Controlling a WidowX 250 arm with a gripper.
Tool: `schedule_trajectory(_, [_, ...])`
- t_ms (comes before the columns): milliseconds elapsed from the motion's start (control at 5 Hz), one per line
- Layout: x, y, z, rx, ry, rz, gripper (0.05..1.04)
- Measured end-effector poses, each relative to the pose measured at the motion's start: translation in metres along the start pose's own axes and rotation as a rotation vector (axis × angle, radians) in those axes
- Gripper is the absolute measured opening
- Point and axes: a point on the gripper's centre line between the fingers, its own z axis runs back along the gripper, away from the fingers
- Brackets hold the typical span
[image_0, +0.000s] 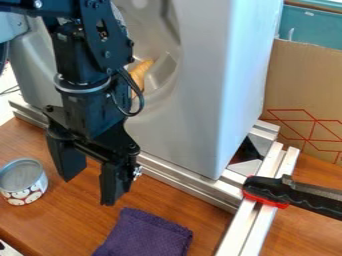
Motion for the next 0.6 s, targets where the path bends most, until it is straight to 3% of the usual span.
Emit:
schedule_trajectory(200, [-0.001, 0.000, -0.005, 0.001, 0.009, 0.004, 1.001])
schedule_trajectory(400, [0.000, -0.015, -0.042, 0.019, -0.008, 0.033, 1.001])
schedule_trajectory(600, [0.006, -0.029, -0.066, 0.103, -0.029, 0.035, 1.001])
